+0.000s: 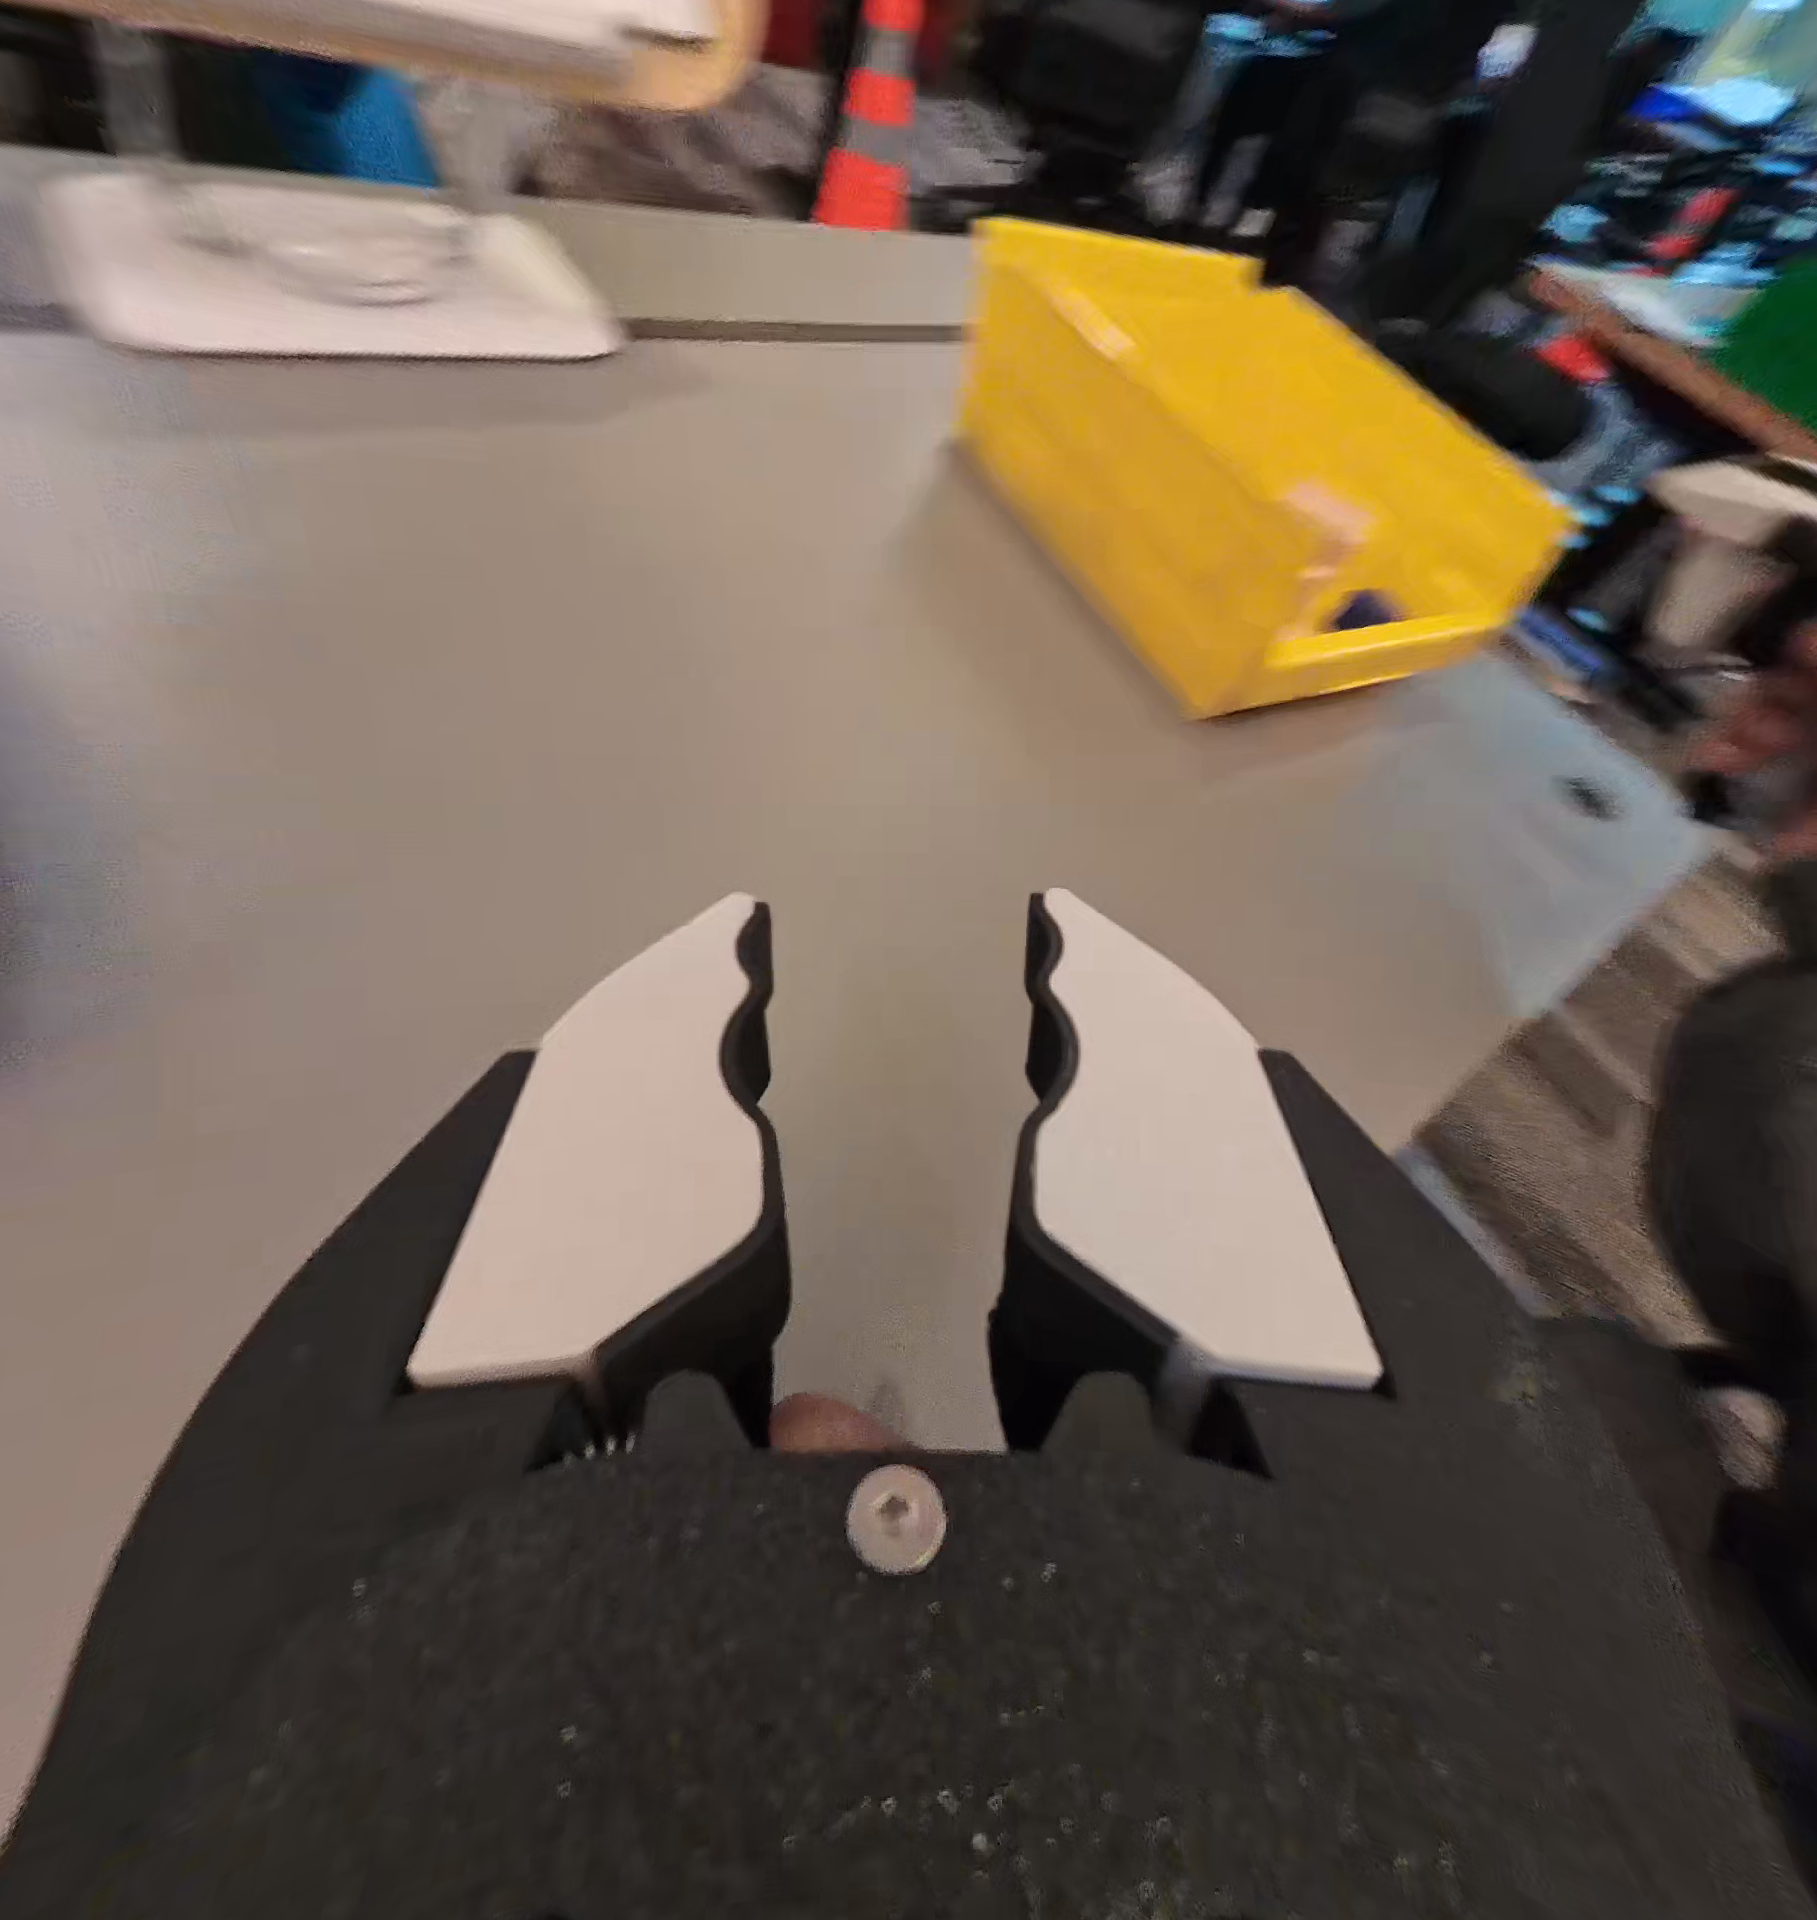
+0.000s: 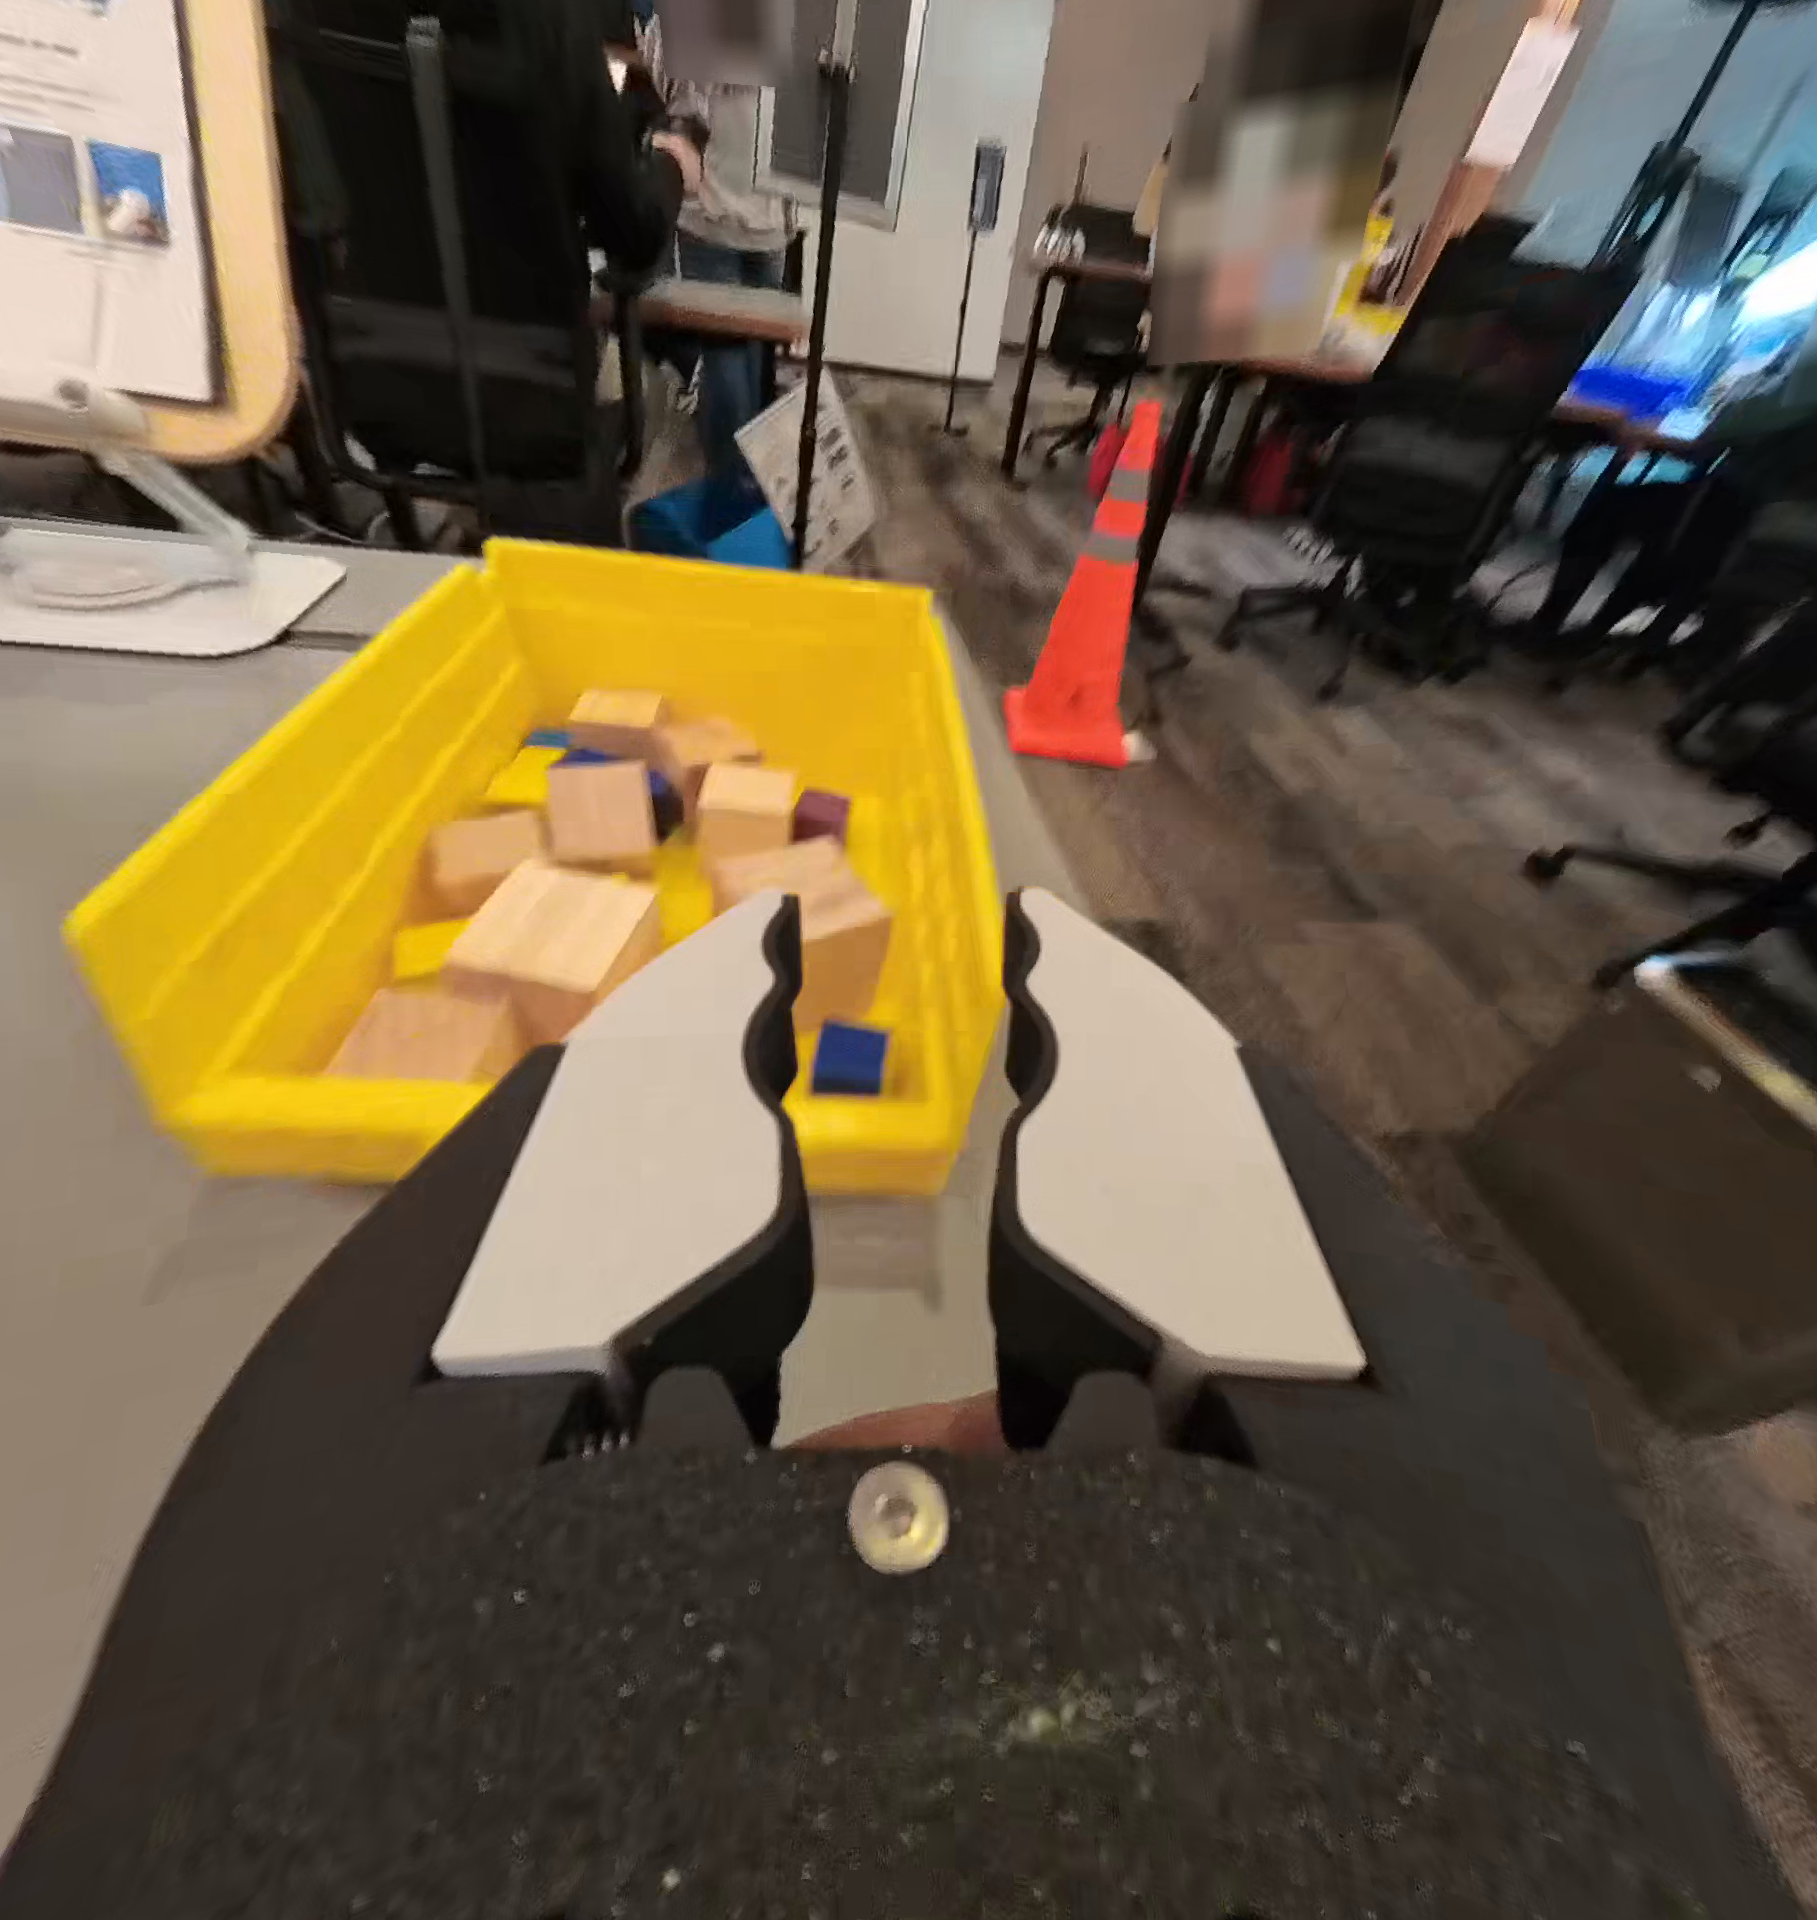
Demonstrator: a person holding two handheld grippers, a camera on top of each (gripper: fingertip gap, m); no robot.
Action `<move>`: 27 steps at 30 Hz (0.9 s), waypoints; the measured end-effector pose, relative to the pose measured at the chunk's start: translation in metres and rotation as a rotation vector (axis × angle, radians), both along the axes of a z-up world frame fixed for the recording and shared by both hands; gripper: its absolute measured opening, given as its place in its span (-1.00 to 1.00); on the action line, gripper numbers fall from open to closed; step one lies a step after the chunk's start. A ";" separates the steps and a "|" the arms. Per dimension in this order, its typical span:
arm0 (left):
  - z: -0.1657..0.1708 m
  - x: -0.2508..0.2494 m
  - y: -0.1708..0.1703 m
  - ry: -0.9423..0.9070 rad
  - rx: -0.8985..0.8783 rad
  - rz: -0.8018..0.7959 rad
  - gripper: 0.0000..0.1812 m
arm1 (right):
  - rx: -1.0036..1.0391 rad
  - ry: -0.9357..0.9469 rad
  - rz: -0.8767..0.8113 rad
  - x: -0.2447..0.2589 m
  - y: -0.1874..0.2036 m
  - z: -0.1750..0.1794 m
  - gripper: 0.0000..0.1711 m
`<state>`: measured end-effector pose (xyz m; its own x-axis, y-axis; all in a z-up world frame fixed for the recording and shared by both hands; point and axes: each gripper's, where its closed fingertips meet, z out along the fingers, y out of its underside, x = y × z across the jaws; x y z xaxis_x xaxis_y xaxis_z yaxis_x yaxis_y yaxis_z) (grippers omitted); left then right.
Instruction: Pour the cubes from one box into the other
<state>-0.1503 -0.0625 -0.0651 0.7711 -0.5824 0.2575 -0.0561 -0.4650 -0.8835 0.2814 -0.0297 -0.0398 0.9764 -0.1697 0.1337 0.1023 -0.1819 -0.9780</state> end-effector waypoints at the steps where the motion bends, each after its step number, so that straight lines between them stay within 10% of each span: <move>1: 0.005 0.036 0.001 0.006 -0.003 -0.059 -0.45 | -0.004 -0.024 -0.006 0.008 0.009 0.007 -0.57; 8: -0.037 0.228 0.057 0.204 -0.070 -0.127 -0.14 | -0.083 0.242 -0.003 0.023 0.042 -0.031 -0.36; 13: -0.056 0.294 0.099 0.150 -0.128 -0.040 -0.35 | -0.171 0.289 0.009 0.033 0.050 -0.073 -0.38; 17: -0.069 0.282 0.130 0.244 -0.078 0.117 -0.83 | -0.243 0.316 0.003 0.036 0.068 -0.085 -0.95; 27: -0.029 0.180 0.133 0.249 0.028 0.267 -0.95 | -0.105 0.282 0.029 -0.064 0.069 -0.039 -0.98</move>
<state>0.0296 0.0705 -0.0941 0.9337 -0.3567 0.0297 -0.1511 -0.4680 -0.8707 0.2171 0.0388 -0.0789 0.9818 -0.1405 -0.1277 -0.1636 -0.2847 -0.9445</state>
